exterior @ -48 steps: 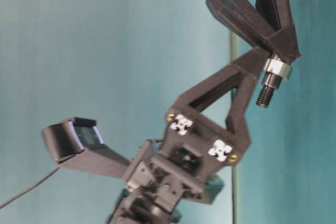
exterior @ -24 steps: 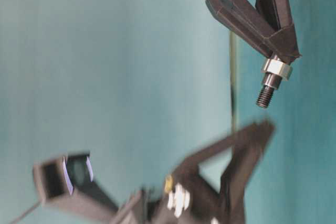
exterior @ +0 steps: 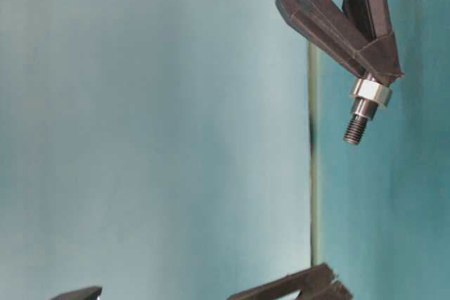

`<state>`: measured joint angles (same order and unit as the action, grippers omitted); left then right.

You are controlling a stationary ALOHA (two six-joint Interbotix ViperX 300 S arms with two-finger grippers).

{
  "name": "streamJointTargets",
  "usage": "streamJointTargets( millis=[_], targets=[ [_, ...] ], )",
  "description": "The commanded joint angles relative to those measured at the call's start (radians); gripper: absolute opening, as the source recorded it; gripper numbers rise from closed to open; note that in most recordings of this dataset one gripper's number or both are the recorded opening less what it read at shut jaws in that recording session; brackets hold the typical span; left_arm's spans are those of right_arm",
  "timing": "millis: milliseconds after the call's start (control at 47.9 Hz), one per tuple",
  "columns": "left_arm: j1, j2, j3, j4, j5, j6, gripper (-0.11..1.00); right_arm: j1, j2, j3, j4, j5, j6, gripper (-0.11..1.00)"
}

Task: Insert the washer onto the shaft with both hands.

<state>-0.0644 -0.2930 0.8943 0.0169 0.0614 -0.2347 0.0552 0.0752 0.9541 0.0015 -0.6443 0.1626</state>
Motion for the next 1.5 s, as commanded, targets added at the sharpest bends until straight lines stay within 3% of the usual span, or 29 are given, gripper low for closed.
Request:
streamJointTargets(
  millis=[0, 251, 1483],
  targets=[
    [-0.003, -0.015, -0.009, 0.003, -0.003, 0.011, 0.85, 0.002, -0.009, -0.017, 0.002, -0.009, 0.005, 0.0],
    [-0.003, -0.002, -0.021, 0.002, -0.002, 0.074, 0.85, 0.002, -0.008, -0.018, 0.002, -0.008, 0.006, 0.0],
    [-0.003, 0.041, -0.021, 0.003, -0.002, 0.071, 0.85, 0.002, -0.008, -0.02, 0.003, -0.005, -0.002, 0.0]
  ],
)
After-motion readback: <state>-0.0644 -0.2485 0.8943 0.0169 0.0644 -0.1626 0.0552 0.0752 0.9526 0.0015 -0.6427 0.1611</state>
